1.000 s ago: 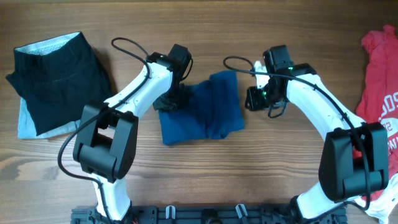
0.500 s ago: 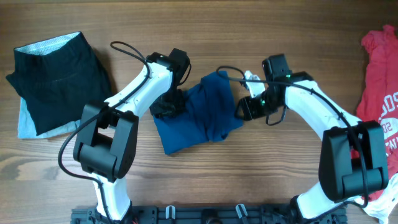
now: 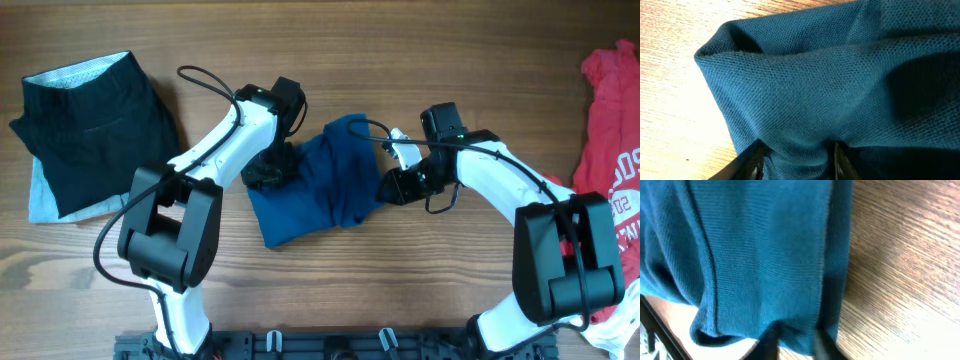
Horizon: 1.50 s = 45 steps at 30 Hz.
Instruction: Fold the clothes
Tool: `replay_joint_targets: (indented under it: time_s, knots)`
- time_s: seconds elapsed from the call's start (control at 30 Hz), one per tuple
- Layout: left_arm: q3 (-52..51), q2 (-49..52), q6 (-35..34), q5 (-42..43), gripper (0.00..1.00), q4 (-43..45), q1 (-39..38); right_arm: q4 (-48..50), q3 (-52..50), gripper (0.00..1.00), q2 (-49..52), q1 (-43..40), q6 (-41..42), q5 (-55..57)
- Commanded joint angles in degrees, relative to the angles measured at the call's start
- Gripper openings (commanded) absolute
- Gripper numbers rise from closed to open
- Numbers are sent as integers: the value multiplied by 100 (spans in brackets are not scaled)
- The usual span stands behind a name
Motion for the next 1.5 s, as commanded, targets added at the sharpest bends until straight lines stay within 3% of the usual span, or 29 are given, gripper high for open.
replay_joint_targets:
  time_s: [0.0,0.3,0.47,0.83,1.0,1.27,1.43,1.47]
  knots:
    - [-81,131,-59,-50,46,42,39,13,-9,4,66,20,-245,-402]
    - [-81,131,-57,-50,47,39,39,-9,485,4,-138,-164,-63,-385]
    - [-81,131,-57,-50,48,39,39,20,758,4,-328,-450,540,297]
    - [-81,131,-57,-50,47,11,39,-358,693,4,-212,-463,691,1445]
    - [-81,131,-57,-48,47,-146,39,-428,693,7,-109,-463,693,1440]
    - [-81,28,-367,-260,32,-885,28,-1023,695,6,-177,-466,776,1191]
    - [-79,-763,-363,-715,35,-382,0,-1370,695,10,-219,-461,284,306]
    - [-79,-962,-363,-804,41,-197,22,-1440,695,11,-219,-442,236,76]
